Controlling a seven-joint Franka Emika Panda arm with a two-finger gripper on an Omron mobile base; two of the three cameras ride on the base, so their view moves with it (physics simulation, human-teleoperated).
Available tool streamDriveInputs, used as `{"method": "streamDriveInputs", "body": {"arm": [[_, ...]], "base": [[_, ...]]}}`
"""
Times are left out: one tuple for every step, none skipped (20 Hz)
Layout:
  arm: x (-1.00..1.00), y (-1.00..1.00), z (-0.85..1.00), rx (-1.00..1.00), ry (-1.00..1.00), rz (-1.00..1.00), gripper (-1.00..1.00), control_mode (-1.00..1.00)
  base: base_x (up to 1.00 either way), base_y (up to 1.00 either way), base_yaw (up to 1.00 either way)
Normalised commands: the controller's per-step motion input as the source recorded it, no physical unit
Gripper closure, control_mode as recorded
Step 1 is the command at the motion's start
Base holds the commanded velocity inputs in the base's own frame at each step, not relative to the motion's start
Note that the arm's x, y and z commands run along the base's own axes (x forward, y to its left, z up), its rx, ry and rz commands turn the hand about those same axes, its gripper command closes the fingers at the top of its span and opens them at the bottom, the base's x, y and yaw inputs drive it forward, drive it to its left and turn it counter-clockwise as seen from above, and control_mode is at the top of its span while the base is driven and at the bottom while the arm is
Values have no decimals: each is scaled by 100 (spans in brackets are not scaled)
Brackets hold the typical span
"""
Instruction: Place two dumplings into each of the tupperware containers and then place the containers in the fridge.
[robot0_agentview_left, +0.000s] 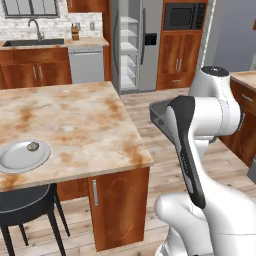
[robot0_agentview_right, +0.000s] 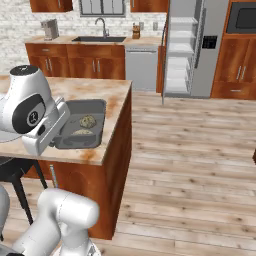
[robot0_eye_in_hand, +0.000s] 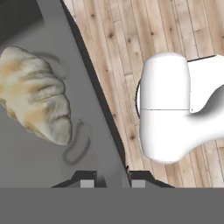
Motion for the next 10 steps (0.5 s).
{"method": "streamDriveInputs", "body": {"arm": [[0, 0, 0, 0, 0, 0, 100, 100], [0, 0, 0, 0, 0, 0, 100, 100], [0, 0, 0, 0, 0, 0, 100, 100], [0, 0, 0, 0, 0, 0, 100, 100], [0, 0, 0, 0, 0, 0, 100, 100], [0, 0, 0, 0, 0, 0, 100, 100], [0, 0, 0, 0, 0, 0, 100, 100], [0, 0, 0, 0, 0, 0, 100, 100], [0, 0, 0, 0, 0, 0, 100, 100], [0, 0, 0, 0, 0, 0, 100, 100]], "base": [[24, -100, 0], [35, -100, 0], [41, -100, 0], [53, -100, 0], [56, -100, 0], [84, -100, 0], [100, -100, 0], [100, -100, 3], [100, -100, 12], [100, -100, 15]]}}
